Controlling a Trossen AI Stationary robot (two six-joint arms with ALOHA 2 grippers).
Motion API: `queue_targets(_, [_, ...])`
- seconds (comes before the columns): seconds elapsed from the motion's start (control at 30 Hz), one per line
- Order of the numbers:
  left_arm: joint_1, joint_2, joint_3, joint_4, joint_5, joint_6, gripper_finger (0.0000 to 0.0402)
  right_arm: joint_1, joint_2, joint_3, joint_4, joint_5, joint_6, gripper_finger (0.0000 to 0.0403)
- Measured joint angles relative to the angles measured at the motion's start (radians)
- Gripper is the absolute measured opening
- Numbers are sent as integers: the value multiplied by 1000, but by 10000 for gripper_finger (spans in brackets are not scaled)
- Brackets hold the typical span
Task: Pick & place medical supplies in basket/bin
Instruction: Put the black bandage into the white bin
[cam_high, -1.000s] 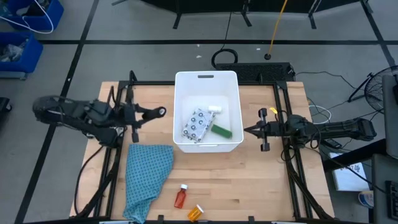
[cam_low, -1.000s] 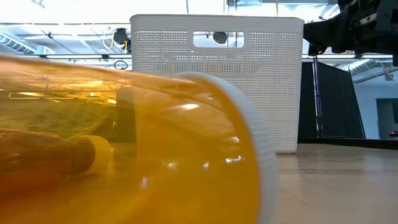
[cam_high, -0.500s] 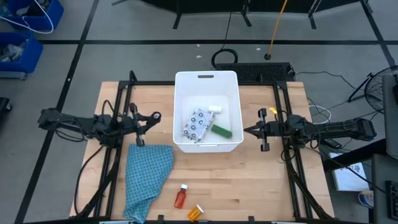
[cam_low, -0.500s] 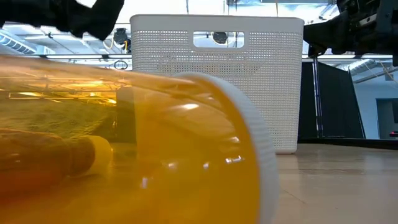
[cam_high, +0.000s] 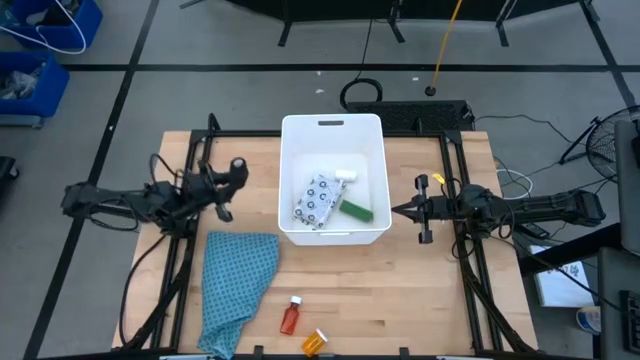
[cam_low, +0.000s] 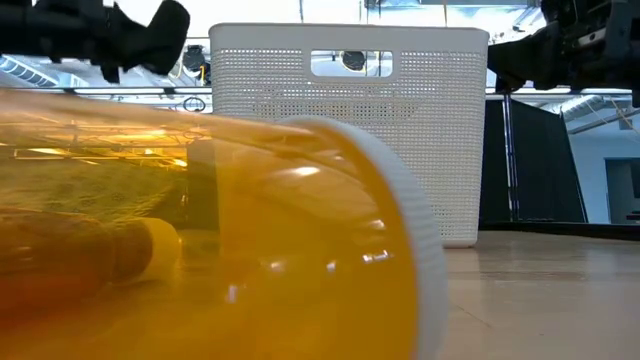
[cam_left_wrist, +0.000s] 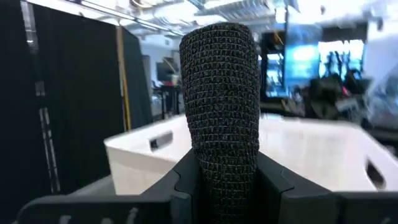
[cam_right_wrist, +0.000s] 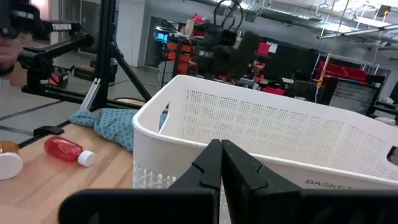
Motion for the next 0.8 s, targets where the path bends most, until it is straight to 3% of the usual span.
queue_targets(0.17, [52,43,124,-39,11,-45,76,0,0,0,6,4,-14,0])
queue_targets(0.3, [87,177,268,-54,59,-33,70,0,0,0,10,4,-27,0])
queue_targets(0.47, [145,453,523,-210,92,18,75,0,0,0,18,4,-60,0])
queue_targets(0.8, [318,1035,1137,-720,323,32,75,0,0,1,18,1,-89,0])
